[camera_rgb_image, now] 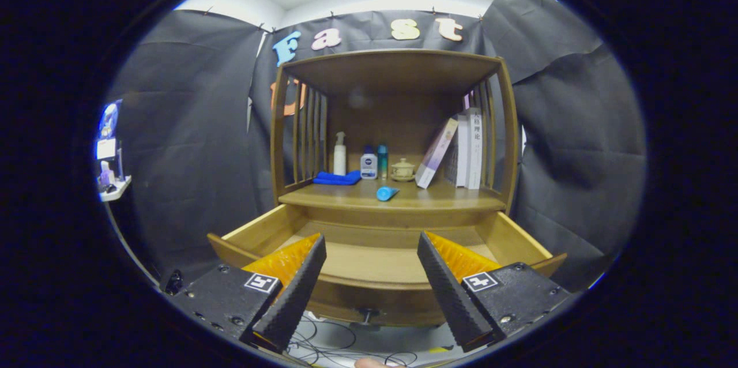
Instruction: Pull open the drawer, take out the items inside it, and place them on the countertop above the cabinet.
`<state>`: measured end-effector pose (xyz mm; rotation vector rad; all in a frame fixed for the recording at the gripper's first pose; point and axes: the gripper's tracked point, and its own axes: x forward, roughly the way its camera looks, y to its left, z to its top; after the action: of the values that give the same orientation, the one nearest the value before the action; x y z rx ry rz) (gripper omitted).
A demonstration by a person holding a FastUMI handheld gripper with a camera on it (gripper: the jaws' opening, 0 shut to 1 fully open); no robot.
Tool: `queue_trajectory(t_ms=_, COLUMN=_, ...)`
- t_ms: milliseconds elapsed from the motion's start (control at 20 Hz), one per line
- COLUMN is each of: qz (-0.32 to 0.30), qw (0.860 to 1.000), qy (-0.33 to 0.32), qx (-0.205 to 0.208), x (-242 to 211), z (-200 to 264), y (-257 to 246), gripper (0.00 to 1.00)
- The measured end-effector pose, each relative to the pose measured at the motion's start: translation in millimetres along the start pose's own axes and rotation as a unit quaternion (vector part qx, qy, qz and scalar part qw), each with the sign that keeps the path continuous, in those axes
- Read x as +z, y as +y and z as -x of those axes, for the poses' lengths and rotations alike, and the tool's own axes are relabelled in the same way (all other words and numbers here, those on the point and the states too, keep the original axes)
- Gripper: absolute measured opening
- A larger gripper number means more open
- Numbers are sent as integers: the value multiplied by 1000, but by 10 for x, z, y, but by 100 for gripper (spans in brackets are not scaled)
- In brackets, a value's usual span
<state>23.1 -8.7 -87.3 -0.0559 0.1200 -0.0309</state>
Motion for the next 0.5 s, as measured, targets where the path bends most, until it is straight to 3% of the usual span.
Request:
queue_trajectory(t_ms=300, qz=11, qw=1000, qy=15, qx=-10, x=-590, z=34, y=87, gripper=100)
queue_trajectory(t_ms=350, qz=11, qw=1000, qy=20, qx=-13, x=-254, z=69, y=-5, gripper=100)
queue_trajectory(t_ms=500, qz=0, qw=999, qy=51, qx=-16, x=-550, z=8, y=-11, gripper=100)
